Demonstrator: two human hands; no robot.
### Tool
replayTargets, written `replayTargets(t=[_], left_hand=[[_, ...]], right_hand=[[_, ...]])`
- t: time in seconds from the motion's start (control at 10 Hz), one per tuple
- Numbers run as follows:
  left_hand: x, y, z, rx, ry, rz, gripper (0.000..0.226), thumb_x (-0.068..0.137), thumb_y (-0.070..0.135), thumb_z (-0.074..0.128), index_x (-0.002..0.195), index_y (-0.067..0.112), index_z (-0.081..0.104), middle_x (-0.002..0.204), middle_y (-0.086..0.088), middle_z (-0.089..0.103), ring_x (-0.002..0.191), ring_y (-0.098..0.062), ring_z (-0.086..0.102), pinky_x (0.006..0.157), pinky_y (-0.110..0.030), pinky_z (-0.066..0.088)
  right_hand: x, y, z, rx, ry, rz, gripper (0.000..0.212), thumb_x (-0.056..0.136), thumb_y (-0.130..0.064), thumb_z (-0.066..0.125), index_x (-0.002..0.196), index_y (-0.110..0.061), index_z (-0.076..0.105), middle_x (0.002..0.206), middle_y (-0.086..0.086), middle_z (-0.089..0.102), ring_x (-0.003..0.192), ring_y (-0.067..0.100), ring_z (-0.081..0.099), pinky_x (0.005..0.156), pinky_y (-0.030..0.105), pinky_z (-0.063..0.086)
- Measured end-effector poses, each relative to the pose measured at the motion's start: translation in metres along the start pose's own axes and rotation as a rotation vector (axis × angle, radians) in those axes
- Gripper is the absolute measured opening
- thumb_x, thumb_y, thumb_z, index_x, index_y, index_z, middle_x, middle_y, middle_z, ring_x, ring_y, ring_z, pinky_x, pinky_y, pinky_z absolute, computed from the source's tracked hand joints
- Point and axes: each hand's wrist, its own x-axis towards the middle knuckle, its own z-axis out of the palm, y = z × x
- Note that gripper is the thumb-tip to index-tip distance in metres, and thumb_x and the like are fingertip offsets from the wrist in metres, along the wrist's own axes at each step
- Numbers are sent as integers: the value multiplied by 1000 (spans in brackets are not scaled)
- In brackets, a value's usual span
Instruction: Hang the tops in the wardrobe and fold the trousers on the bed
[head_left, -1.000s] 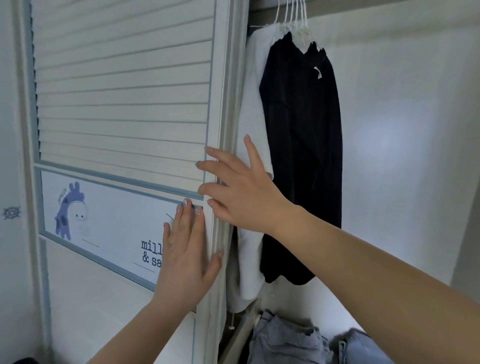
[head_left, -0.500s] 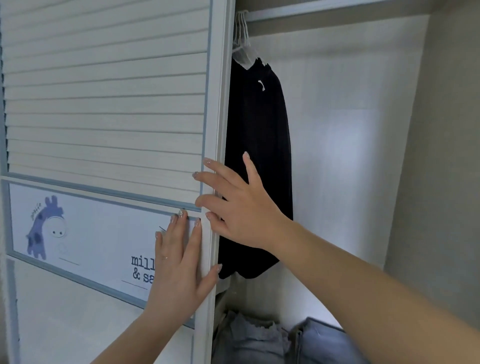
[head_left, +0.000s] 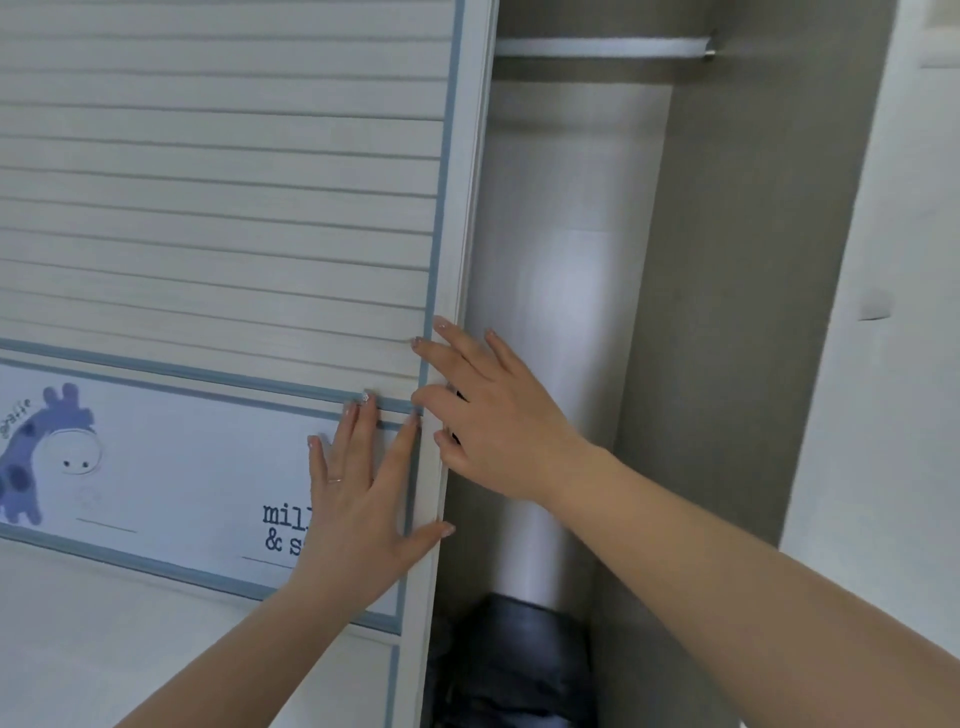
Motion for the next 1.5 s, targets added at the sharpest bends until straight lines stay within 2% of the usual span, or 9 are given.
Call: replayTargets(t=[0.2,0.3,0.4,0.6,0.8,0.9,1.1,1.4,1.5], left_hand=[[12,54,-4,-14,-23,77,107,70,82,48,151,21,13,156,-22,11,145,-34,4,108,-66,15],[18,77,-5,-7,-29,154,105,71,83,42,150,19,15,156,-22,15,145,-35,7,108,-68,14],[21,102,-4,-2,-37,199,100,73,82,40,149,20,19,156,-20,19,144,-37,15,108,-70,14],[28,138,6,-3,32,321,87,78,76,36,146,23,27,154,-16,30,143,-33,24,109,-70,13],[32,172,19,-21,112,388,88,76,75,45,144,21,33,150,-16,36,142,-30,25,110,-67,12],[33,187,23,-34,153,396,88,75,75,47,143,21,36,149,-16,39,141,-30,26,111,-66,10],[33,211,28,-38,192,395,91,73,74,55,144,21,35,150,-15,37,141,-30,26,110,-67,10],[33,213,31,-36,208,399,87,77,74,47,145,21,34,151,-15,35,142,-32,26,111,-67,10],[32,214,26,-67,164,384,88,77,73,44,146,20,30,151,-16,34,141,-32,26,111,-66,9]], right_hand=[[-52,28,-36,-172,-186,54,45,93,-36,43,136,-23,43,159,8,9,147,26,-5,116,48,-3],[-74,40,-51,-299,-246,58,55,95,-40,39,146,-22,29,160,8,3,146,28,-9,115,51,-4],[-94,50,-65,-384,-285,57,57,96,-41,39,147,-21,26,160,9,4,146,29,-7,115,53,-5],[-132,61,-85,-438,-300,172,49,96,-37,41,142,-21,37,158,10,16,147,30,3,115,53,-4],[-162,73,-94,-520,-247,215,42,87,-31,51,125,-15,59,147,15,40,141,31,29,115,55,17],[-172,78,-96,-555,-206,212,39,86,-27,46,118,-13,63,143,17,44,137,32,35,114,54,22],[-191,88,-97,-581,-156,216,36,85,-24,51,116,-11,65,142,20,45,136,33,37,111,55,28],[-194,91,-100,-478,-118,230,35,84,-25,53,114,-13,67,140,16,48,135,30,40,109,54,32],[-200,86,-115,-260,42,255,21,86,-18,57,100,-12,72,111,8,69,110,25,63,107,49,37]])
